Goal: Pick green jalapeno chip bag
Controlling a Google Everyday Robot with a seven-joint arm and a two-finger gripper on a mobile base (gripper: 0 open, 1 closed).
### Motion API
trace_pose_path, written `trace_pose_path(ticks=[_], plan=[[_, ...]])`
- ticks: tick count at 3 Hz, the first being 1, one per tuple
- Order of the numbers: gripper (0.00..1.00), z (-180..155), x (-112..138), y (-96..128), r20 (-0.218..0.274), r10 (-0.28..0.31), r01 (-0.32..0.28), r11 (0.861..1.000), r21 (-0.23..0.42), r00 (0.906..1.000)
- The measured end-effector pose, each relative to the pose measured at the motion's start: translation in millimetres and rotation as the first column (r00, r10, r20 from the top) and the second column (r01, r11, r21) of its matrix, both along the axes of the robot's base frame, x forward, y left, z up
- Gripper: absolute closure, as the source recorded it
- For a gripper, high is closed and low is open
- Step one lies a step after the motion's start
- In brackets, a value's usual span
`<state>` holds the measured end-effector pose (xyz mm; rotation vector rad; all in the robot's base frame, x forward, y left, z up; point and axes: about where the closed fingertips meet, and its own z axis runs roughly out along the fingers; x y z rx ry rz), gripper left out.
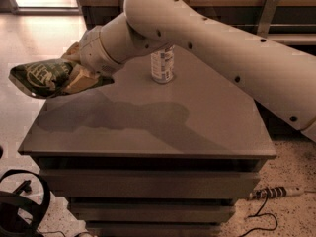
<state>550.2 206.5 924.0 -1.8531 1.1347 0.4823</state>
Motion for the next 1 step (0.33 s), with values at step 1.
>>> trace_pose_path(ticks=[1], plan=[[1.00, 20.5, -1.7, -14.4, 0.039, -0.011, 0.010, 0.999, 0.035, 0.9992]])
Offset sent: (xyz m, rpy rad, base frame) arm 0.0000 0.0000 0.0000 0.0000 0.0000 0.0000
